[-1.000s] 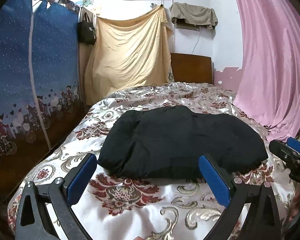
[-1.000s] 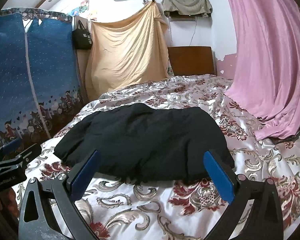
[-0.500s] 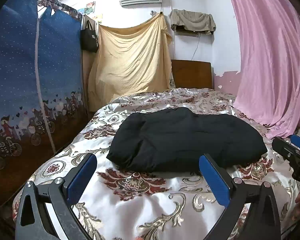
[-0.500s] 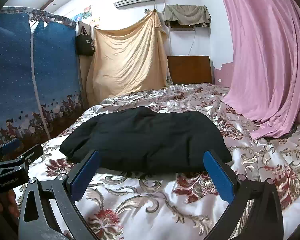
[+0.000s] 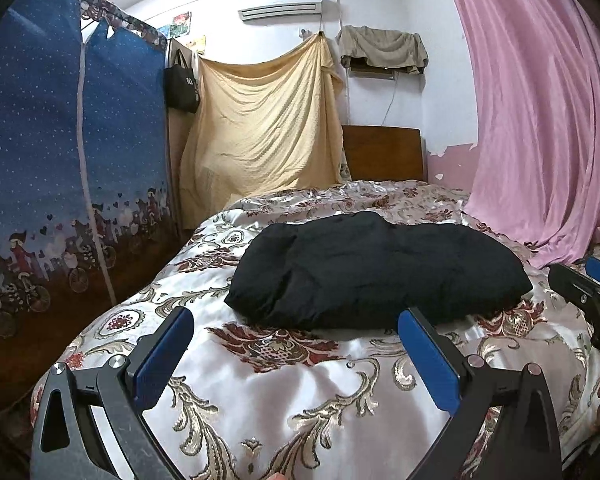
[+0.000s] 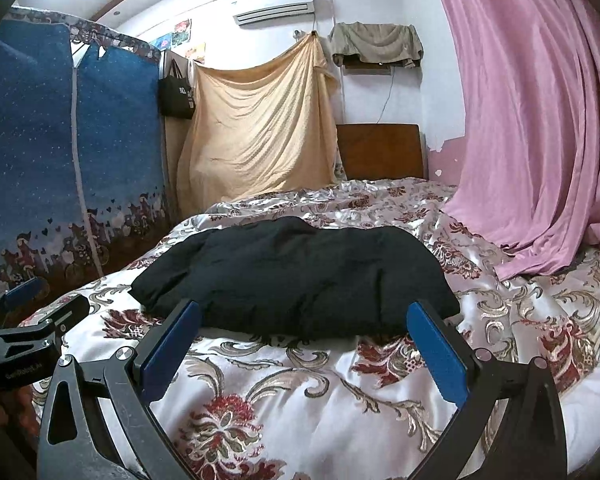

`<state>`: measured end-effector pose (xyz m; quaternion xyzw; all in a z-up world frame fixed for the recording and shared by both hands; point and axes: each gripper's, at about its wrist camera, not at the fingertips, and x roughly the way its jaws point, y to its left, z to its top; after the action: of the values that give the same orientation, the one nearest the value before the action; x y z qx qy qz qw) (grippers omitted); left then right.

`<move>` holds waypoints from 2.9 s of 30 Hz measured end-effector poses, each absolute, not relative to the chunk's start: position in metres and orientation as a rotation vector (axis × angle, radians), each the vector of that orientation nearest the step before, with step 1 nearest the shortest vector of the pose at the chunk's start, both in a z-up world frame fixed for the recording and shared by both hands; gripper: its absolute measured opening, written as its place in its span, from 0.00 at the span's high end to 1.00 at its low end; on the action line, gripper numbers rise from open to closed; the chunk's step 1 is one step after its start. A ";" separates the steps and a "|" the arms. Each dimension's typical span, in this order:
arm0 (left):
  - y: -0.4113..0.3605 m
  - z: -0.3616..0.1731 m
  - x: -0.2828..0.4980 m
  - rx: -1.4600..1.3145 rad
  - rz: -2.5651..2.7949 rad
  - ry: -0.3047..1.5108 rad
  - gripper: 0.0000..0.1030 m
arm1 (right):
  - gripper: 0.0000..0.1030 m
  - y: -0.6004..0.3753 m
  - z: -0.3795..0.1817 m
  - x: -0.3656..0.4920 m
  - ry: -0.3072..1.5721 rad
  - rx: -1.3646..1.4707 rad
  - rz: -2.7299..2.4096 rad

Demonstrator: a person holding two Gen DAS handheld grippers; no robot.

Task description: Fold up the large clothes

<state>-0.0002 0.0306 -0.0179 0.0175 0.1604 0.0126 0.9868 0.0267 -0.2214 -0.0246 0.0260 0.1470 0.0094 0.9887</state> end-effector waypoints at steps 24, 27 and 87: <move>0.031 -0.021 -0.004 0.039 0.019 0.322 0.00 | 0.01 -0.219 -0.035 0.022 0.314 0.041 0.029; 0.031 -0.021 -0.005 0.041 0.018 0.321 0.00 | 0.01 -0.218 -0.035 0.023 0.314 0.041 0.030; 0.036 -0.019 -0.007 0.041 0.022 0.313 0.00 | 0.01 -0.219 -0.036 0.023 0.311 0.046 0.031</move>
<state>-0.0070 0.0355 -0.0188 0.0202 0.1559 0.0109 0.9875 0.0226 -0.2194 -0.0361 0.0229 0.1550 0.0152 0.9875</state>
